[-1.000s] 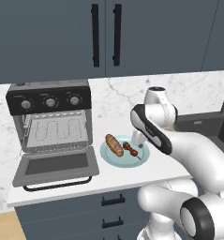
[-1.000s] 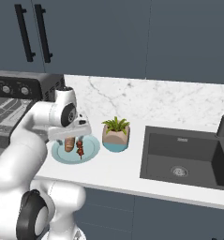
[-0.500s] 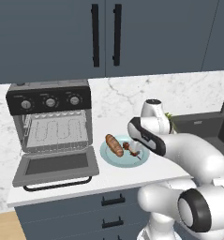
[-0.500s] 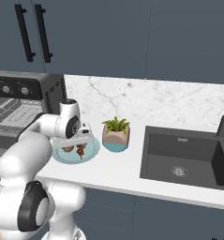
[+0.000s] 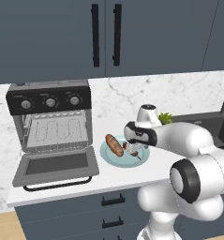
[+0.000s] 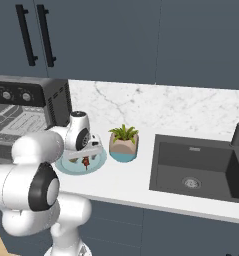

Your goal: Pick up the kebab skewer and baguette bread, and place them inside the toaster oven. Close the toaster oven door and start by setting the timer.

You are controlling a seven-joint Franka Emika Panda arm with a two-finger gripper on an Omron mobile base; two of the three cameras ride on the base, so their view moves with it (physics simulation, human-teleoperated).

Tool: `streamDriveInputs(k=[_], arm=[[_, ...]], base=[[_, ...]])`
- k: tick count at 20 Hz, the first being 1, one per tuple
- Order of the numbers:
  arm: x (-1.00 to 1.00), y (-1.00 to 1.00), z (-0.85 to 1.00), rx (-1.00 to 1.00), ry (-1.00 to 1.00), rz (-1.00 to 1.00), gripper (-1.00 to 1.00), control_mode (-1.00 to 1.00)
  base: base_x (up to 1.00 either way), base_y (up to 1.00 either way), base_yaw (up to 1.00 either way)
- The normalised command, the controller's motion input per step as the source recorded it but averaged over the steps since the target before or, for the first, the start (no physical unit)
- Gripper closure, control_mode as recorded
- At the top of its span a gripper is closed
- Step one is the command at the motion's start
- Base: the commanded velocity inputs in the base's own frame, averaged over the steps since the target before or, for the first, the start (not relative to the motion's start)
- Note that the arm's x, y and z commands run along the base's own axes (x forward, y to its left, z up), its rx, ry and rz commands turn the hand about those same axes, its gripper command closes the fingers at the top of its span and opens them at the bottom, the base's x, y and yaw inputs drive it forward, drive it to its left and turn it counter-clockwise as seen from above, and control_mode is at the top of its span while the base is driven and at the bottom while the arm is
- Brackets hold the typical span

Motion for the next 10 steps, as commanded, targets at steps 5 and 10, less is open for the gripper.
streamDriveInputs(k=[5,10], arm=[[0.34,0.02,-0.34,0.00,0.00,0.00,-1.00,-1.00],[0.14,0.07,-0.16,0.00,0.00,0.00,-1.00,-1.00]], base=[[0.00,0.00,0.00],[0.00,0.00,0.00]])
